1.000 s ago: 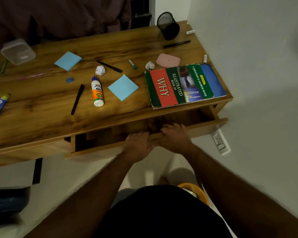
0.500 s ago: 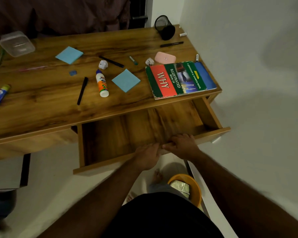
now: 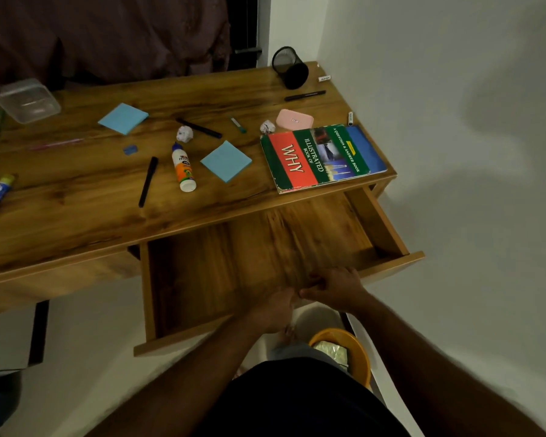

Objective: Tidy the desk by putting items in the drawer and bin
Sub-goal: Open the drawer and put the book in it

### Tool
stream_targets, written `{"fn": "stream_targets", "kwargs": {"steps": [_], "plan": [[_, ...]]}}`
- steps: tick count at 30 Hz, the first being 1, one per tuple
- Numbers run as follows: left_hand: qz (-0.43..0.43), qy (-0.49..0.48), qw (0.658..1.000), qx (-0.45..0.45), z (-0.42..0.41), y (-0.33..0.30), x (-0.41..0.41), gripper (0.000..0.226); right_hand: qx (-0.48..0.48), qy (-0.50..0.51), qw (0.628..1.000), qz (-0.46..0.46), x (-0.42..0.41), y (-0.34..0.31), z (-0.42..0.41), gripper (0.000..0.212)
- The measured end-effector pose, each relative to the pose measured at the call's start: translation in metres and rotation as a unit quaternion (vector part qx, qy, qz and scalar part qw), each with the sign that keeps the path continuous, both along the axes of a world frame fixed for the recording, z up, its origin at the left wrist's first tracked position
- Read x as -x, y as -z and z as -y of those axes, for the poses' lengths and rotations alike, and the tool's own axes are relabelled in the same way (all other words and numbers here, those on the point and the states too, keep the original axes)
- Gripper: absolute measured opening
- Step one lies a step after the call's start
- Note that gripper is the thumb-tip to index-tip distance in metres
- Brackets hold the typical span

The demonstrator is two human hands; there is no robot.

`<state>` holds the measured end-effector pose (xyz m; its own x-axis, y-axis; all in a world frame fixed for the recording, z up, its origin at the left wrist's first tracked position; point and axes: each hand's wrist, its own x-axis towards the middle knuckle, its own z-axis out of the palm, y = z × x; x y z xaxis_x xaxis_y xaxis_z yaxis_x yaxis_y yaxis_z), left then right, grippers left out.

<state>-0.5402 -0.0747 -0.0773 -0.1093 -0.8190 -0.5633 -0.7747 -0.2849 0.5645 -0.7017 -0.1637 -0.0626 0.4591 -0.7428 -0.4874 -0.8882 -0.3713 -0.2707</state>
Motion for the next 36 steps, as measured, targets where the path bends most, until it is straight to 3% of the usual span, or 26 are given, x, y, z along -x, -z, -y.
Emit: {"fn": "stream_targets", "kwargs": {"steps": [3,5,9,13,17,20,27,32,36], "plan": [[-0.044,-0.011,0.999,-0.020,0.016,-0.009,-0.007,0.045,-0.076,0.093,0.991,0.059,-0.008,0.000,0.012,0.055],[-0.045,-0.022,0.999,-0.002,0.034,-0.018,-0.015,0.049,-0.135,0.172,0.960,0.175,-0.012,-0.002,0.024,0.046],[-0.025,-0.074,0.993,0.086,0.082,-0.042,-0.030,0.034,-0.199,0.301,0.861,0.359,-0.023,-0.027,0.055,0.021],[0.024,-0.118,0.975,0.189,0.141,-0.073,-0.048,0.039,-0.232,0.391,0.767,0.453,-0.033,-0.036,0.098,0.028],[0.025,-0.161,0.961,0.226,0.210,-0.096,-0.062,0.047,-0.303,0.457,0.661,0.512,-0.037,-0.035,0.131,0.038],[0.015,-0.176,0.958,0.227,0.258,-0.103,-0.066,0.046,-0.338,0.498,0.611,0.515,-0.038,-0.032,0.145,0.035],[0.073,-0.131,0.969,0.197,0.337,-0.090,-0.069,0.041,-0.367,0.530,0.577,0.501,-0.029,-0.017,0.162,0.028],[0.213,-0.065,0.950,0.219,0.365,-0.075,-0.081,0.046,-0.382,0.524,0.581,0.491,-0.025,-0.012,0.168,0.030],[0.219,-0.037,0.960,0.172,0.380,-0.069,-0.085,0.052,-0.384,0.530,0.580,0.485,-0.026,-0.008,0.171,0.033]]}}
